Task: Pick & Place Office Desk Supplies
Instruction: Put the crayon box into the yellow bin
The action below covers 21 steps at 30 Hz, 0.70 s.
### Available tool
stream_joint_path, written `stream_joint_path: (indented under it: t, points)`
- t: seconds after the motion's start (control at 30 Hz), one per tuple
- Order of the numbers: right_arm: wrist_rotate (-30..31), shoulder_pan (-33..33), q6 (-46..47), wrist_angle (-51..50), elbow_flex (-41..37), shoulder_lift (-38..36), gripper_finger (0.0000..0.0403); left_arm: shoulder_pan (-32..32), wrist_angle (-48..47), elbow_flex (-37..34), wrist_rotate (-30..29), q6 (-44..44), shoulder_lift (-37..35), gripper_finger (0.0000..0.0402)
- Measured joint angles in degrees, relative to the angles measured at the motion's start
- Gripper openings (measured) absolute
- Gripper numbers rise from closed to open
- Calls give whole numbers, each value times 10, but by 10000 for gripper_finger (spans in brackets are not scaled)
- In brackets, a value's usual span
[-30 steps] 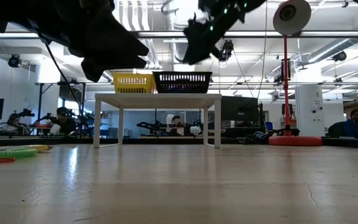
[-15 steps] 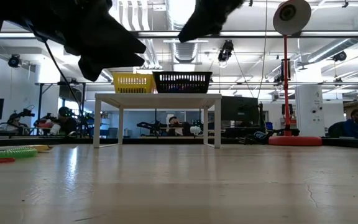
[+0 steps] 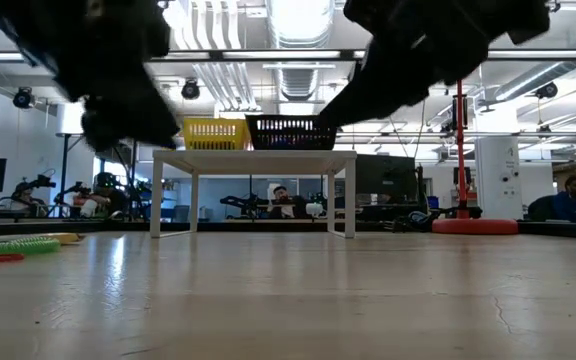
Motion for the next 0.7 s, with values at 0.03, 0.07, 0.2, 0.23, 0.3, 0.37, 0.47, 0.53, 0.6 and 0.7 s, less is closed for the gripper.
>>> stream_joint_path:
  t: [0.03,0.07,0.2,0.23,0.3,0.37,0.47,0.53,0.6,0.7]
  points:
    - [0,0,0,14,-5,5,111,-2,-60,13,10,-33,-3,122]
    - [0,0,0,26,-9,10,111,-5,-119,25,21,-66,-3,112]
    - [2,-1,-4,67,-14,27,109,-15,-333,64,70,-190,-3,62]
    - [2,-2,-8,76,-15,32,107,-17,-376,66,79,-219,-3,47]
    - [2,-2,-18,94,-13,38,105,-22,-446,68,89,-273,-4,17]
    - [2,-3,-22,97,-7,44,102,-24,-499,67,97,-327,-6,6]
    - [2,-4,-30,97,-3,46,99,-24,-539,51,108,-364,-6,5]
    - [2,-4,-33,98,0,46,98,-24,-538,37,108,-380,-6,4]
    - [2,-4,-37,98,0,46,98,-23,-540,20,106,-394,-6,4]
    - [2,-5,-44,108,1,46,100,-23,-538,-3,94,-421,-6,4]
